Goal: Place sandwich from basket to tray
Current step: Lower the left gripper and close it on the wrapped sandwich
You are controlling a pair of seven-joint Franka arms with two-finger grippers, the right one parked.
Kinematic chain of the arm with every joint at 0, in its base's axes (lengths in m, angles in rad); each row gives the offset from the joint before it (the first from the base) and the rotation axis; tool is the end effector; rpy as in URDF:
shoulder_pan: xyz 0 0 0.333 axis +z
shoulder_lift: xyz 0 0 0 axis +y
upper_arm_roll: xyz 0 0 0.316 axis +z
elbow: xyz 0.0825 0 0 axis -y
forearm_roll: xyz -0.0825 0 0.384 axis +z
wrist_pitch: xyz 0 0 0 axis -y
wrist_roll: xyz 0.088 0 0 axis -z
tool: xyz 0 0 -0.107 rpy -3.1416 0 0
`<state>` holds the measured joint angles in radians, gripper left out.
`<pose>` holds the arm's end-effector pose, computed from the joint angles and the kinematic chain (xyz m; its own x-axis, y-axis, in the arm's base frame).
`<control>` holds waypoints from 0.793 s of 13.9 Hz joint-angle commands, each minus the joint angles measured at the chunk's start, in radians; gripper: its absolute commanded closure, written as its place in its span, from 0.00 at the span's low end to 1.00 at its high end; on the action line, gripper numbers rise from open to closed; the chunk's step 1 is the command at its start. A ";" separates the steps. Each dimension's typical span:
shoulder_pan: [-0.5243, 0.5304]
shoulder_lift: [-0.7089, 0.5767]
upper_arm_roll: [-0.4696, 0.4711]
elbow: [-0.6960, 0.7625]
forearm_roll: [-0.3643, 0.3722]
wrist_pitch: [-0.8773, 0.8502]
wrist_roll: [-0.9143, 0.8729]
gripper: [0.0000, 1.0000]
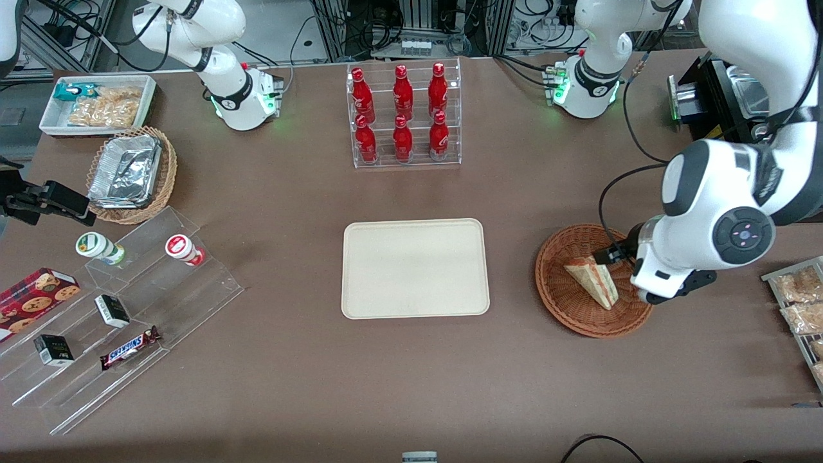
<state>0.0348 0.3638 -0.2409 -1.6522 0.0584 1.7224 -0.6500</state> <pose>0.6150 -0.1088 0.3857 0.8747 0.4204 -0.2412 0.3964 -0.9068 -0.1431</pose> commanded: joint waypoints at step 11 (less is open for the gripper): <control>0.001 0.090 -0.003 -0.178 0.017 0.344 -0.243 0.00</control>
<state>0.0340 0.4379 -0.2408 -1.8281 0.0602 2.0422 -0.8611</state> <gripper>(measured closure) 0.000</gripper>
